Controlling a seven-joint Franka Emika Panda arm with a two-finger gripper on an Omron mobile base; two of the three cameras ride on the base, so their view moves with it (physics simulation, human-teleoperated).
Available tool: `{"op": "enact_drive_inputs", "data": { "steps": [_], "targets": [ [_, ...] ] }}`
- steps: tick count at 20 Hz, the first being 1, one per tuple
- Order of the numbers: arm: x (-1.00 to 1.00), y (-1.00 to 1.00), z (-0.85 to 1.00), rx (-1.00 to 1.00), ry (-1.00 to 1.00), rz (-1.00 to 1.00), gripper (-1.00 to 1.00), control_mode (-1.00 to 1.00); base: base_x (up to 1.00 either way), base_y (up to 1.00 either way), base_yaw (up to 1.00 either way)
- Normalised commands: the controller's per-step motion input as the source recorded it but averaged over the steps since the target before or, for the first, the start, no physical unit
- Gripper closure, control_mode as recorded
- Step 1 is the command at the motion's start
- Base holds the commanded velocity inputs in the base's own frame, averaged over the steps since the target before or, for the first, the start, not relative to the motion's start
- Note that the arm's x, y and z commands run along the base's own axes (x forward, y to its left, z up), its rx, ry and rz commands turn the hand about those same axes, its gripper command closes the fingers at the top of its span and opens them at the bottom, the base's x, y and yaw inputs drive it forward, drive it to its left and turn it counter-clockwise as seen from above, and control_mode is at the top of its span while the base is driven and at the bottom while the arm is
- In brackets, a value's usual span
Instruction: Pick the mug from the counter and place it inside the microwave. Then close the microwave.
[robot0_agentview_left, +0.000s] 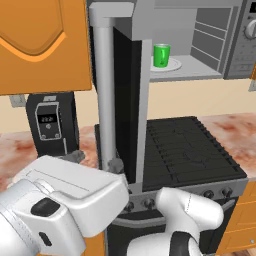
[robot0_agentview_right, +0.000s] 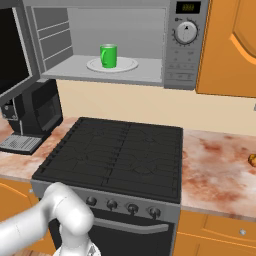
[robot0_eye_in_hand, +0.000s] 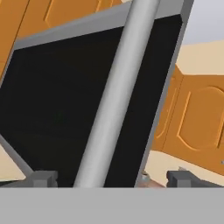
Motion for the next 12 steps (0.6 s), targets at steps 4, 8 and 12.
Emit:
{"op": "enact_drive_inputs", "data": {
  "steps": [4,8,12],
  "targets": [
    [0.2,0.16,-0.31,-0.07,-0.12,0.0,-1.0,-1.0,0.0,0.0,0.0],
    [0.38,0.01,-0.3,-0.01,-0.07,0.0,-1.0,-1.0,0.0,0.0,0.0],
    [0.4,0.02,-0.27,0.0,-0.01,0.0,-1.0,-1.0,0.0,0.0,0.0]
  ]
}}
